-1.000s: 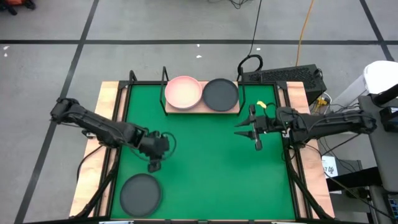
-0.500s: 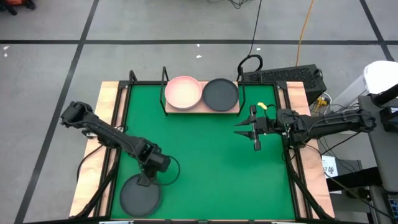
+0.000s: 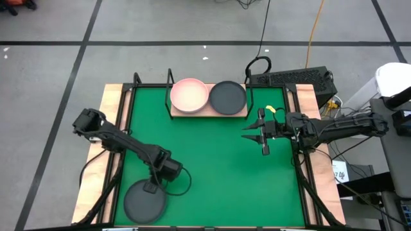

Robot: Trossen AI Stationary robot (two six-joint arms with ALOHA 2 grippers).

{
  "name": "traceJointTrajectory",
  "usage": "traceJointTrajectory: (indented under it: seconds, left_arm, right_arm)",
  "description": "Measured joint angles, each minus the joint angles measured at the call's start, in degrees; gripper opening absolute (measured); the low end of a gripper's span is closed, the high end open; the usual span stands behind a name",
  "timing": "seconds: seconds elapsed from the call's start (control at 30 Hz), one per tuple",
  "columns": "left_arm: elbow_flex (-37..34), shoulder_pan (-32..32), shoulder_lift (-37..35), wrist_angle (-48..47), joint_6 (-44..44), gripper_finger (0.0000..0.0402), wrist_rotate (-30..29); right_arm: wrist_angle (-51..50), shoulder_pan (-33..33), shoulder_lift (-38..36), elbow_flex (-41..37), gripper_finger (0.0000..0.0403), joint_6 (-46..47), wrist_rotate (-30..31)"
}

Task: Place and stack plates onto a shelf
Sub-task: Stack the black plate on top of the other black plate on the shelf

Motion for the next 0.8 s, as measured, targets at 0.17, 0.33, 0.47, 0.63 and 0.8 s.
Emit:
traceJointTrajectory:
  seconds: [0.17, 0.33, 0.47, 0.63, 0.8]
  left_arm:
    - [0.0, 0.6, 2.9, 0.4, 2.3, 0.0111, 2.9]
    - [0.0, 0.6, 5.5, 0.5, 3.0, 0.0111, 5.2]
    - [0.0, 0.6, 6.4, 0.6, 4.1, 0.01, 5.6]
    - [0.0, 1.0, 6.5, 0.7, 6.1, 0.0035, 7.2]
    - [0.0, 3.1, 6.3, 0.8, 4.7, 0.0012, 9.6]
  right_arm:
    - [-0.4, 0.0, 0.0, 0.0, 0.0105, 0.0, 0.0]
    - [-0.6, 0.0, 0.0, 0.0, 0.0105, 0.0, 0.0]
    - [-0.6, 0.0, 0.0, 0.0, 0.0105, 0.1, 0.0]
    - [-0.6, 0.0, 0.0, 0.0, 0.0105, 0.1, 0.0]
    - [-0.6, 0.0, 0.0, 0.0, 0.0105, 0.1, 0.0]
